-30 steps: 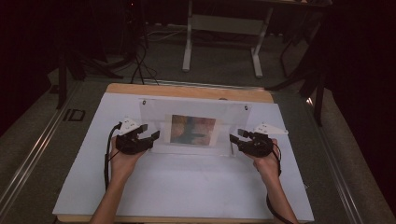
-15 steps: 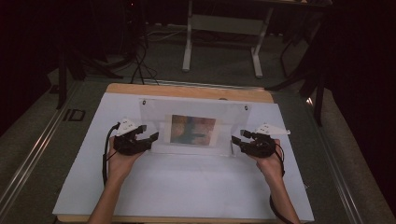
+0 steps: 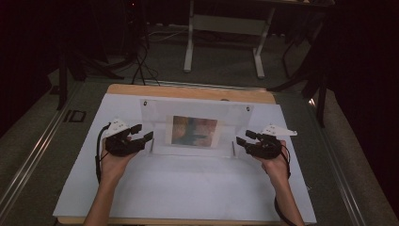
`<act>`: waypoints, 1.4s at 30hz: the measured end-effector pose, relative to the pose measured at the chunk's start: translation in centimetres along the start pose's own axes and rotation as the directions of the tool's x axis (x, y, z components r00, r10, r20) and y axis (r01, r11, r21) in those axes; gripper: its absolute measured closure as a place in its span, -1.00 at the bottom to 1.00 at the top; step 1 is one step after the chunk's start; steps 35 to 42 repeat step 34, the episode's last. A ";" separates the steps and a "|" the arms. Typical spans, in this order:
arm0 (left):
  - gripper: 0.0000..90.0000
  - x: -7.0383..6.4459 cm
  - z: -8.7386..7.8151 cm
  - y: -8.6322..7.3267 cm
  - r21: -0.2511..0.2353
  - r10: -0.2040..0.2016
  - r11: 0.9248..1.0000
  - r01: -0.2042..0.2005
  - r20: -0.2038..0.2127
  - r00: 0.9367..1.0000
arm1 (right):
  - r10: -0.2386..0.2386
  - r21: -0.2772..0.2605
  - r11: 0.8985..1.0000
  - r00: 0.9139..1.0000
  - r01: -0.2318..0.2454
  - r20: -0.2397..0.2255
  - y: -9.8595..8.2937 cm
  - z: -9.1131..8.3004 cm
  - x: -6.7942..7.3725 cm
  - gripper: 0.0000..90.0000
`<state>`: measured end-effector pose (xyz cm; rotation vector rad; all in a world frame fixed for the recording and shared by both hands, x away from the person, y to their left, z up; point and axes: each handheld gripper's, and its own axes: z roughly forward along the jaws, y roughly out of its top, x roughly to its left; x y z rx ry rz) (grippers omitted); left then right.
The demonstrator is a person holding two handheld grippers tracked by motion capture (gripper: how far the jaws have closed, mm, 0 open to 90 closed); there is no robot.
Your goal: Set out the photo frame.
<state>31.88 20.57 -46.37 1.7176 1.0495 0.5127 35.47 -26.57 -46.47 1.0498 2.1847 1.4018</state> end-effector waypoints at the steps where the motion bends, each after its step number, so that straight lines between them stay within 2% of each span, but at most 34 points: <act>1: -0.08 0.3 -0.3 0.0 -0.006 -0.007 1.000 0.007 -0.009 1.000 | 0.003 0.003 1.000 1.000 -0.003 0.001 -0.1 -0.1 -0.2 -0.02; 12: -0.07 1.1 -1.1 0.1 -0.020 -0.032 0.999 0.031 -0.036 0.999 | 0.026 -0.017 1.000 1.000 -0.026 0.009 -0.1 -1.5 -1.3 -0.02; 23: -0.07 1.7 -1.1 -0.2 -0.005 -0.050 0.999 0.050 -0.083 0.995 | 0.066 -0.010 0.998 0.997 -0.066 0.036 -0.6 -2.2 -2.6 -0.02; 25: -0.07 1.9 -1.1 -0.4 0.010 -0.046 0.999 0.047 -0.115 0.992 | 0.090 -0.006 0.996 0.995 -0.090 0.049 -0.9 -2.2 -3.1 -0.02; 28: -0.07 2.2 -1.0 -0.6 0.013 -0.058 0.998 0.061 -0.124 0.991 | 0.108 0.001 0.994 0.992 -0.108 0.063 -1.3 -2.2 -3.7 -0.02; 29: -0.07 2.4 -0.9 -0.7 0.019 -0.069 0.997 0.072 -0.141 0.988 | 0.115 0.004 0.993 0.991 -0.115 0.068 -1.4 -2.2 -3.8 -0.02; 31: -0.08 2.6 -0.7 -1.0 0.042 -0.066 0.996 0.074 -0.177 0.982 | 0.124 0.008 0.992 0.990 -0.125 0.073 -1.6 -2.1 -4.1 -0.02; 32: -0.09 2.6 -0.7 -1.0 0.042 -0.066 0.996 0.074 -0.177 0.982 | 0.124 0.008 0.992 0.990 -0.125 0.073 -1.6 -2.1 -4.1 -0.02; 33: -0.09 2.9 -0.4 -1.3 0.068 -0.071 0.994 0.086 -0.201 0.977 | 0.118 0.028 0.992 0.987 -0.122 0.108 -1.9 -2.0 -4.4 -0.02; 42: -0.11 2.9 -0.4 -1.3 0.068 -0.071 0.994 0.086 -0.201 0.977 | 0.118 0.028 0.992 0.987 -0.122 0.108 -1.9 -2.0 -4.4 -0.02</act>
